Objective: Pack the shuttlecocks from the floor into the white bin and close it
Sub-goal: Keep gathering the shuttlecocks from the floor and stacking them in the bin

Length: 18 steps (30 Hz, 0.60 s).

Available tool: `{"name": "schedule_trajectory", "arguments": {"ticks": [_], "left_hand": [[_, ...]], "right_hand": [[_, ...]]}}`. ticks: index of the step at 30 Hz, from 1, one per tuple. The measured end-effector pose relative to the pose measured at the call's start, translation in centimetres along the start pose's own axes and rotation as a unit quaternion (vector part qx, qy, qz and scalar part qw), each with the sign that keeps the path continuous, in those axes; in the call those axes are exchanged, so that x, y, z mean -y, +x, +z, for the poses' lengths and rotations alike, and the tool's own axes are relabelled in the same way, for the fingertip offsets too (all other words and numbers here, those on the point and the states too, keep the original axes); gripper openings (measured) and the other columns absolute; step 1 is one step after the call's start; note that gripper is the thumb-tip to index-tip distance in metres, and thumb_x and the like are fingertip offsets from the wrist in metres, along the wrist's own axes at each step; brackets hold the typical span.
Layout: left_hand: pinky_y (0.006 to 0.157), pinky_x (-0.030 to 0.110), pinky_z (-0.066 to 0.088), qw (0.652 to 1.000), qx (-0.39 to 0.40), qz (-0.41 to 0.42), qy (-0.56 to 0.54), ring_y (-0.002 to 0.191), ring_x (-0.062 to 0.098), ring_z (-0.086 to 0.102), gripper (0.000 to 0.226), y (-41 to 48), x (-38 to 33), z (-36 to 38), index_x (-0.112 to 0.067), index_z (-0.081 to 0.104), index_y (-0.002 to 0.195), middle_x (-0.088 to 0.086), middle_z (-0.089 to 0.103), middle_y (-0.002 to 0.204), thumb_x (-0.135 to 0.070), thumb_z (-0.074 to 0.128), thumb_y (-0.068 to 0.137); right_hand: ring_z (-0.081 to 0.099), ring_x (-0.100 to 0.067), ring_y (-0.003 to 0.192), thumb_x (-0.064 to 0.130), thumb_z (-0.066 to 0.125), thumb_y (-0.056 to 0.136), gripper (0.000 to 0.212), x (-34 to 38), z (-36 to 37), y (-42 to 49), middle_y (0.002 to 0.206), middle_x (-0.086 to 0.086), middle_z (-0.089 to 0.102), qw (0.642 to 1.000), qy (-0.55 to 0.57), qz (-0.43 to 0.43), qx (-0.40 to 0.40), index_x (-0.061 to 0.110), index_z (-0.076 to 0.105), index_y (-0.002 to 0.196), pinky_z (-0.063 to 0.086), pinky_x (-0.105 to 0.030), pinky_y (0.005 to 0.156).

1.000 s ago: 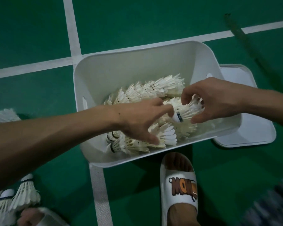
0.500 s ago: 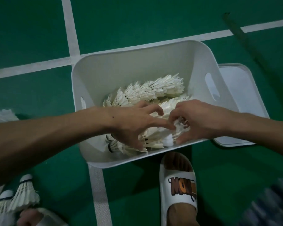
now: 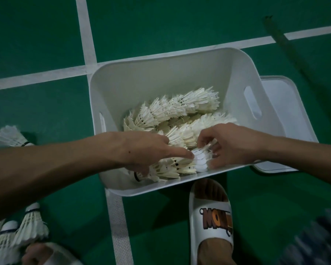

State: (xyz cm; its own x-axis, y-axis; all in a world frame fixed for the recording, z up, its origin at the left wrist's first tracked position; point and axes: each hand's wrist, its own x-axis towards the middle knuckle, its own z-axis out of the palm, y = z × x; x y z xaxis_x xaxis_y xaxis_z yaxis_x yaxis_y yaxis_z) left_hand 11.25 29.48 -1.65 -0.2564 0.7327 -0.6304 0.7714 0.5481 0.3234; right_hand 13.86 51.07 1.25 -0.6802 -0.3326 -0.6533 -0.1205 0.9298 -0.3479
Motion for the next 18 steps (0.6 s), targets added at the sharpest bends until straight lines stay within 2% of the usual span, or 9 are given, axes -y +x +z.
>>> {"name": "schedule_trajectory", "arguments": {"ticks": [4, 6, 8, 10, 12, 15, 18], "left_hand": [[0.061, 0.027, 0.044, 0.999, -0.024, -0.006, 0.022, 0.076, 0.012, 0.042, 0.100, 0.0, -0.5, 0.0, -0.054, -0.004, 0.141, -0.003, 0.040, 0.102, -0.019, 0.070, 0.083], [0.067, 0.031, 0.049, 1.000, -0.017, -0.014, 0.016, 0.078, 0.013, 0.044, 0.102, -0.1, -0.6, -0.1, -0.055, -0.005, 0.141, -0.004, 0.035, 0.100, -0.022, 0.071, 0.082], [0.072, 0.036, 0.054, 0.999, -0.025, -0.018, 0.017, 0.082, 0.016, 0.049, 0.103, -0.1, -0.7, 0.1, -0.057, -0.008, 0.139, -0.002, 0.039, 0.105, -0.022, 0.071, 0.082], [0.070, 0.039, 0.055, 0.999, -0.036, -0.022, 0.021, 0.080, 0.016, 0.049, 0.104, 0.1, -0.7, 0.4, -0.059, -0.010, 0.137, 0.000, 0.042, 0.108, -0.022, 0.071, 0.082], [0.069, 0.037, 0.054, 0.999, -0.037, -0.021, 0.022, 0.078, 0.015, 0.046, 0.104, 0.2, -0.7, 0.4, -0.059, -0.009, 0.137, 0.000, 0.042, 0.107, -0.024, 0.072, 0.082], [0.063, 0.029, 0.044, 0.999, -0.027, -0.014, 0.020, 0.081, 0.014, 0.046, 0.106, 0.0, -0.8, 0.1, -0.057, -0.008, 0.140, -0.001, 0.041, 0.104, -0.025, 0.074, 0.080], [0.063, 0.028, 0.041, 0.999, -0.029, -0.011, 0.017, 0.079, 0.012, 0.044, 0.107, -0.1, -0.8, 0.1, -0.055, -0.006, 0.141, -0.004, 0.036, 0.099, -0.025, 0.075, 0.079]], "right_hand": [[0.053, 0.003, 0.070, 0.025, 0.080, 0.068, 0.043, -0.1, 0.4, 1.0, 0.103, 0.010, 0.057, 1.000, 0.007, 0.006, 0.006, 0.030, 0.055, 0.104, 0.043, -0.015, 0.060], [0.055, -0.001, 0.077, 0.024, 0.080, 0.070, 0.045, 0.0, 0.2, 0.9, 0.110, 0.008, 0.058, 1.000, 0.014, 0.005, 0.010, 0.029, 0.056, 0.107, 0.048, -0.020, 0.068], [0.057, -0.006, 0.090, 0.025, 0.080, 0.071, 0.049, 0.1, -0.2, 0.4, 0.119, 0.007, 0.056, 1.000, 0.012, 0.005, 0.022, 0.027, 0.055, 0.113, 0.051, -0.025, 0.078], [0.059, -0.007, 0.097, 0.028, 0.080, 0.073, 0.053, 0.1, -0.9, -0.2, 0.126, 0.009, 0.054, 0.999, 0.002, 0.000, 0.035, 0.028, 0.053, 0.118, 0.051, -0.022, 0.078], [0.062, -0.006, 0.097, 0.030, 0.081, 0.072, 0.057, 0.1, -1.6, -0.6, 0.129, 0.012, 0.053, 0.999, 0.007, -0.007, 0.047, 0.029, 0.053, 0.122, 0.052, -0.019, 0.077], [0.066, -0.008, 0.095, 0.031, 0.082, 0.071, 0.059, 0.3, -2.2, -1.1, 0.129, 0.014, 0.053, 0.999, 0.032, -0.009, 0.037, 0.031, 0.051, 0.121, 0.055, -0.030, 0.083], [0.067, -0.004, 0.089, 0.030, 0.080, 0.074, 0.050, 0.7, -2.3, -1.5, 0.120, 0.019, 0.051, 1.000, 0.017, -0.013, 0.007, 0.033, 0.050, 0.113, 0.055, -0.025, 0.077]]}}
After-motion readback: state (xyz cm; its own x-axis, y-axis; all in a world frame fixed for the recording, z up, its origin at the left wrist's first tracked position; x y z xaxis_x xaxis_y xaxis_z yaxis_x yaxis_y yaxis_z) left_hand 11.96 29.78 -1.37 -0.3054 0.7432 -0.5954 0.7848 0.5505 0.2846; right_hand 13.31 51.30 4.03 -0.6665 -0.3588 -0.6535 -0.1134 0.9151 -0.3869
